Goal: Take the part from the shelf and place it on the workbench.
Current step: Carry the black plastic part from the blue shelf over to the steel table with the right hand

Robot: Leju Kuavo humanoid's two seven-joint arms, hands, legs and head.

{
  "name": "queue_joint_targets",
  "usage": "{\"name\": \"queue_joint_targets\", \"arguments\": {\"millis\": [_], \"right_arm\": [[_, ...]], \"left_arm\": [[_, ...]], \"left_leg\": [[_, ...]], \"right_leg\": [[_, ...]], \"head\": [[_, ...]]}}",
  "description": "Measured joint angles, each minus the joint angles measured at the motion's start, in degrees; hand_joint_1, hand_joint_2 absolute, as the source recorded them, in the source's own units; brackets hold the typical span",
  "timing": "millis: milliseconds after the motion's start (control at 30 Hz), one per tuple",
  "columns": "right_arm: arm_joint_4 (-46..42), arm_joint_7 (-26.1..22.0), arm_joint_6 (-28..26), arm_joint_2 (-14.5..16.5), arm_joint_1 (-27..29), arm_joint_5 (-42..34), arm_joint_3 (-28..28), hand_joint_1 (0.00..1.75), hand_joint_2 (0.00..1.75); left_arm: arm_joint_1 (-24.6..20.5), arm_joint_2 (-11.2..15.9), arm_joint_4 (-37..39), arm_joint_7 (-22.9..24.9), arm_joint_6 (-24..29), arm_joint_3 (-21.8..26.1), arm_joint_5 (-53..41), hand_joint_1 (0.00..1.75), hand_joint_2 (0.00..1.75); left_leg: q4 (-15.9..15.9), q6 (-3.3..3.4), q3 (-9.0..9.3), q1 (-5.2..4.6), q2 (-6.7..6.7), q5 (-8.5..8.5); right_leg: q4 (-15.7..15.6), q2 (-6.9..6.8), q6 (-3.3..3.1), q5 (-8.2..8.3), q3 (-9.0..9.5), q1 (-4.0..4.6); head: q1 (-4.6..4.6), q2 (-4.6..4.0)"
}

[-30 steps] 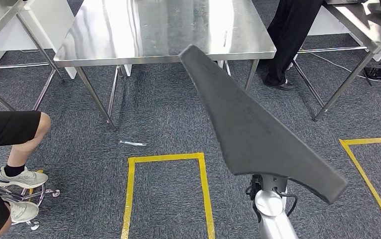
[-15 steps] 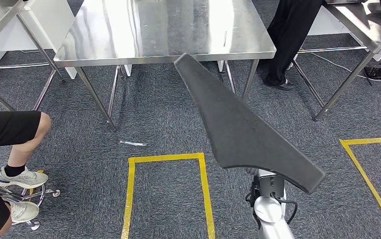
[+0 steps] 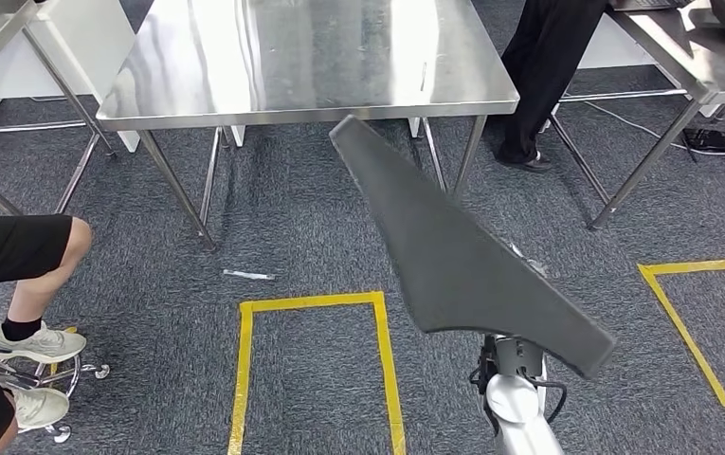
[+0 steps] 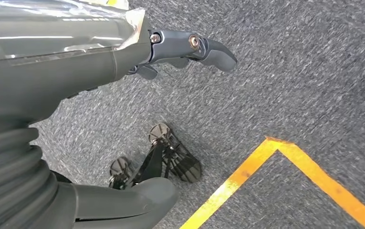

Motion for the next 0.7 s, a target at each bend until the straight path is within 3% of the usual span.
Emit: {"name": "queue_joint_targets", "arguments": {"millis": [33, 100, 133, 167, 200, 267, 333, 367, 433, 467, 500, 533, 600, 667, 700], "right_arm": [[0.09, -0.02, -0.02, -0.18, 0.07, -0.03, -0.01, 1.73, 1.75], [0.16, -0.04, -0.08, -0.46, 0.16, -0.03, -0.01, 1.73, 1.75], [0.15, -0.08, -0.11, -0.52, 0.21, -0.02, 0.01, 1.73, 1.75], [0.14, -0.1, -0.15, -0.57, 0.31, -0.02, 0.01, 1.73, 1.75], [0.13, -0.13, -0.17, -0.63, 0.43, -0.02, -0.01, 1.73, 1.75], [0.05, -0.16, -0.21, -0.72, 0.62, -0.02, -0.07, 1.73, 1.75], [-0.01, -0.18, -0.22, -0.74, 0.68, 0.01, -0.11, 1.73, 1.75], [-0.04, -0.19, -0.22, -0.74, 0.72, 0.01, -0.14, 1.73, 1.75], [-0.07, -0.19, -0.22, -0.76, 0.82, 0.02, -0.17, 1.73, 1.75], [-0.07, -0.19, -0.22, -0.78, 0.9, 0.02, -0.18, 1.73, 1.75], [-0.07, -0.19, -0.22, -0.78, 0.95, 0.02, -0.18, 1.73, 1.75], [-0.07, -0.19, -0.22, -0.78, 0.99, 0.02, -0.19, 1.73, 1.75], [-0.09, -0.19, -0.22, -0.77, 0.99, 0.02, -0.2, 1.73, 1.75], [-0.15, -0.2, -0.22, -0.76, 0.95, 0.01, -0.22, 1.73, 1.75], [-0.18, -0.2, -0.22, -0.77, 0.95, 0.01, -0.23, 1.73, 1.75]], "left_arm": [[-0.02, 0.09, 0.0, 0.13, -0.15, 0.0, -0.23, 0.0, 1.75], [-0.09, 0.43, -0.02, 0.33, -0.38, 0.01, -0.68, 0.0, 1.75], [-0.17, 0.61, -0.04, 0.43, -0.43, 0.0, -0.83, 0.0, 1.75], [-0.25, 0.79, -0.1, 0.49, -0.44, -0.01, -0.93, 0.0, 1.75], [-0.31, 0.99, -0.16, 0.54, -0.44, -0.01, -0.97, 0.0, 1.75], [-0.35, 1.11, -0.24, 0.59, -0.43, -0.02, -1.02, 0.0, 1.75], [-0.46, 1.22, -0.27, 0.62, -0.43, -0.03, -1.04, 0.0, 1.75], [-0.59, 1.22, -0.28, 0.62, -0.43, -0.03, -1.05, 0.0, 1.75], [-0.8, 1.21, -0.28, 0.62, -0.43, -0.05, -1.06, 0.0, 1.75], [-0.82, 1.2, -0.28, 0.62, -0.43, -0.05, -1.06, 0.0, 1.75], [-0.8, 1.19, -0.28, 0.62, -0.43, -0.05, -1.06, 0.0, 1.75], [-0.78, 1.2, -0.28, 0.62, -0.43, -0.05, -1.05, 0.0, 1.75], [-0.79, 1.27, -0.29, 0.62, -0.43, -0.05, -1.07, 0.0, 1.75], [-0.91, 1.37, -0.31, 0.6, -0.44, -0.08, -1.14, 0.0, 1.75], [-0.98, 1.43, -0.32, 0.58, -0.45, -0.08, -1.18, 0.0, 1.75]], "left_leg": [[0.29, -0.42, 0.01, 0.29, -0.03, -0.26], [1.46, -1.7, -0.18, 0.83, -0.19, -1.18], [2.2, -2.38, -0.38, 0.94, -0.24, -1.76], [2.74, -2.92, -0.57, 0.95, -0.3, -2.25], [2.97, -3.3, -0.66, 0.88, -0.35, -2.55], [3.11, -3.6, -0.69, 1.15, -0.22, -2.78], [5.39, -3.73, -1.75, 1.27, 1.24, -3.89], [8.33, -3.76, -3.3, 1.24, 2.2, -5.16], [16.22, -3.64, -7.89, 1.13, 3.31, -7.96], [19.22, -3.47, -9.95, 1.09, 3.45, -8.49], [20.19, -3.18, -11.05, 1.0, 3.5, -7.9], [19.05, -2.76, -11.06, 0.85, 3.51, -6.3], [12.06, -1.47, -8.35, 0.19, 3.77, -1.82], [6.5, -0.55, -5.63, -0.59, 4.32, -0.01], [5.64, -0.39, -5.11, -0.92, 4.49, -0.24]], "right_leg": [[-2.03, -0.03, 0.83, 1.2, 0.88, -0.34], [-9.35, 0.06, 2.46, 4.17, 4.5, -0.95], [-11.88, 0.18, 2.48, 4.96, 5.86, -1.06], [-13.04, 0.29, 1.99, 5.17, 6.55, -1.05], [-12.81, 0.36, 1.09, 4.92, 6.53, -0.84], [-12.57, 0.26, -0.51, 4.73, 6.65, -0.77], [-12.51, 0.04, -1.35, 4.54, 6.93, -0.74], [-12.53, -0.14, -1.66, 4.4, 7.1, -0.62], [-12.51, -0.57, -2.18, 4.05, 7.32, -0.17], [-12.5, -0.76, -2.42, 3.86, 7.47, 0.09], [-12.5, -0.89, -2.66, 3.64, 7.69, 0.33], [-12.51, -0.99, -2.85, 3.41, 8.01, 0.54], [-12.57, -1.13, -3.0, 2.8, 8.74, 0.78], [-12.69, -1.24, -2.68, 2.25, 9.19, 1.11], [-12.8, -1.32, -2.44, 2.08, 9.23, 1.15]], "head": [[0.01, 0.0], [0.05, 0.0], [0.08, 0.0], [0.09, 0.0], [0.11, 0.0], [0.08, 0.0], [0.08, 0.0], [0.08, 0.0], [0.08, 0.0], [0.07, 0.0], [0.08, 0.0], [0.07, 0.0], [0.1, 0.0], [0.12, 0.0], [0.12, 0.0]]}}
